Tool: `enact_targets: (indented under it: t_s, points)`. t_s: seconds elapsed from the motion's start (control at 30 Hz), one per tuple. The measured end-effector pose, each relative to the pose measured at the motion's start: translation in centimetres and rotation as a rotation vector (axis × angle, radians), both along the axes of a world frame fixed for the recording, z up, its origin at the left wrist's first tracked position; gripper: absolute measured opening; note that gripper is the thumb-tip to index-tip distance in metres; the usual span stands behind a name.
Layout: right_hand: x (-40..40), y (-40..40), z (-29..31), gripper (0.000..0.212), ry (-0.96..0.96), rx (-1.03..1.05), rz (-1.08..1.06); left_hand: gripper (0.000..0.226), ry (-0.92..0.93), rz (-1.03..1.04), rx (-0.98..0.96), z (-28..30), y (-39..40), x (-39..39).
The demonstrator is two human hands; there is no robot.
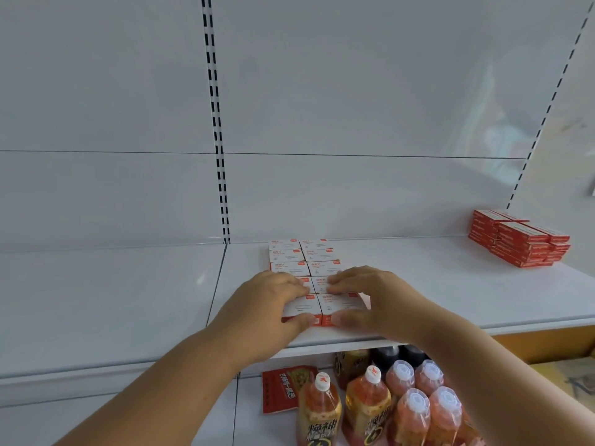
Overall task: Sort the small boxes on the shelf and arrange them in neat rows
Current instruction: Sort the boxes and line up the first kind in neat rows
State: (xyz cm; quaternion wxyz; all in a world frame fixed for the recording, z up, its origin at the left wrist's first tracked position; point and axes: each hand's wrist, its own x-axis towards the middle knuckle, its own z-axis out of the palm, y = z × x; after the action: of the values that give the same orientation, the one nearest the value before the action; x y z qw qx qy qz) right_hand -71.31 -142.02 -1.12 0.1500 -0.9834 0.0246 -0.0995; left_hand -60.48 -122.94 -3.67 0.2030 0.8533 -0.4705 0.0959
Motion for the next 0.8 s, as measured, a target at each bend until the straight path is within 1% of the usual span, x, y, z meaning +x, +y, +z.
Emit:
enact_targets:
  t_s: [0.33,0.47,0.6,0.67,0.73,0.8]
  points:
    - [0.1,-0.2,-0.4,0.050,-0.038,0.004,0.012,0.055,0.001,-0.001,0.014,-0.2,0.1,0.1]
    - [0.2,-0.5,-0.4,0.051,-0.020,-0.025,0.046,0.053,0.039,-0.002,0.012,0.0,0.1,0.0]
    - [0.9,-1.2,0.0,0.041,-0.088,0.047,0.024,0.037,0.167,-0.011,-0.095,0.9,-0.1,0.5]
    - [1.9,-1.5,0.5,0.039,-0.124,0.071,-0.024,0.035,0.144,0.051,-0.137,1.6,-0.4,1.2]
    - [3.0,-1.7,0.7,0.040,-0.090,0.027,-0.054,0.036,0.097,0.123,-0.102,2.0,-1.0,2.2]
    - [3.8,-1.6,0.6,0.041,-0.007,-0.017,-0.058,0.035,0.079,0.148,0.000,1.9,-1.5,3.1]
